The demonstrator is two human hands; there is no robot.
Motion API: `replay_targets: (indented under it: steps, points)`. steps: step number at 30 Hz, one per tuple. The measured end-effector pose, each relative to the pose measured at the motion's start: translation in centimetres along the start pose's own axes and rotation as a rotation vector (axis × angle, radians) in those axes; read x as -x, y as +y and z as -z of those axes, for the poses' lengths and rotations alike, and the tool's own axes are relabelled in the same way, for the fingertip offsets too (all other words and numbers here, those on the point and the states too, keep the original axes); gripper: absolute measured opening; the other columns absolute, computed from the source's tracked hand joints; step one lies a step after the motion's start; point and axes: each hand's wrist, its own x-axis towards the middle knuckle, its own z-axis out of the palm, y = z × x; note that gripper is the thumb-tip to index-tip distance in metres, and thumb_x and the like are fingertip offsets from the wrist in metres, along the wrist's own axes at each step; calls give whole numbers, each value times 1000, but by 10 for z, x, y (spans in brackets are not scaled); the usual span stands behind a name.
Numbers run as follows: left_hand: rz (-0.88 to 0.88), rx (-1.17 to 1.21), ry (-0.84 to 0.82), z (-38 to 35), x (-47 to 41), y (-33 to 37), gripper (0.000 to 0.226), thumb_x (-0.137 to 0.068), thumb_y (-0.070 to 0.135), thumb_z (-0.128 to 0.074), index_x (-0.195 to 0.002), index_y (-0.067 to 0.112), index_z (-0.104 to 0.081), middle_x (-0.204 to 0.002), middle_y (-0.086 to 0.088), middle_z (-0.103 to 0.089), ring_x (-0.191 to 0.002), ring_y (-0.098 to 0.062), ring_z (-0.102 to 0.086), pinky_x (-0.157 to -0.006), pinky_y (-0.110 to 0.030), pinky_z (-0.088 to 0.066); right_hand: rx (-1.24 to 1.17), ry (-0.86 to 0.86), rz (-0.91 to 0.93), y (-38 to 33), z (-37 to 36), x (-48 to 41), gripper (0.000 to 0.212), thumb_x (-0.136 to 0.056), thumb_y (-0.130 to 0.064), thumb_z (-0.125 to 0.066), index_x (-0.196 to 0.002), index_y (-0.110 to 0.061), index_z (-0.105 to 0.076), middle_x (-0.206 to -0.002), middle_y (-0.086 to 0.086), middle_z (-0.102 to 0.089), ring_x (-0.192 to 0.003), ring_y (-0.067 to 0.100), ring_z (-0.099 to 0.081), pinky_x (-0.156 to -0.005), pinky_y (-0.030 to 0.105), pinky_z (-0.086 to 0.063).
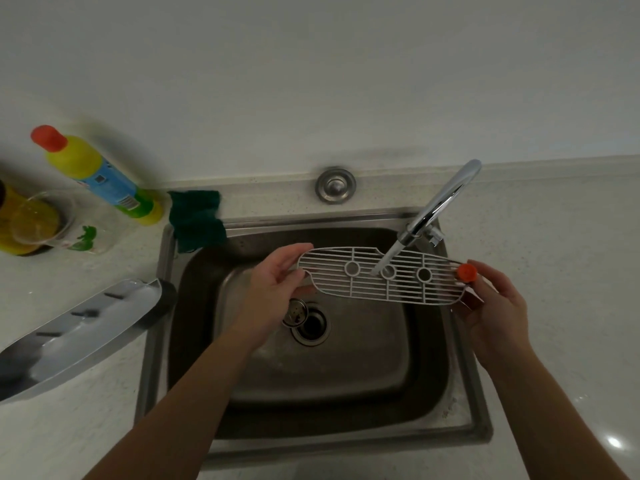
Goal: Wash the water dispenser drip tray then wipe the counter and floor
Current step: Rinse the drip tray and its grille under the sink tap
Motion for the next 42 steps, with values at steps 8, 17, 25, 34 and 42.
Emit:
replay_targets:
  steps: [8,17,25,34,42]
  points:
    - [35,-86,-132,-35,-10,-11,41,-105,0,-48,-135,23,-64,-130,6,-72,-114,-15,-72,-90,-31,-62,24,136,-17,5,45,9,16,-97,-11,-67,-100,-19,-80,-110,17,-78,-99,35,-77,-77,42,-64]
    - [128,90,-23,-23,-13,-11,39,-106,-2,-45,-130,19,-68,-122,-2,-77,-110,-23,-75,-89,-35,-63,42,71,28,-2,17,7,17,-95,-14,-69,-111,-17,-76,-110,13,-78,-99,33,-78,-82,44,-64]
    - [171,255,217,60,14,-19,38,-106,-1,-43,-134,12,-64,-128,-9,-73,-117,-26,-71,-85,-35,-63,196,-229,77,14,-60,32,22,-105,-15,-54,-118,-22,-71,-110,1,-79,-101,23,-78,-83,40,-65]
    - [276,195,282,93,39,-26,36,-106,14,-48,-120,34,-74,-118,2,-76,-107,-21,-75,-80,-32,-63,372,-439,50,11,-77,34,26,-103,-13,-58,-113,-30,-75,-115,-1,-79,-103,18,-77,-80,31,-64]
    - [309,-138,266,58,30,-30,26,-107,35,-49,-103,24,-72,-84,-3,-77,-69,-14,-73,-57,-23,-57,700,-181,136,-7,-60,20,24,-98,-36,-66,-88,-15,-72,-71,6,-73,-60,17,-68,-60,29,-56]
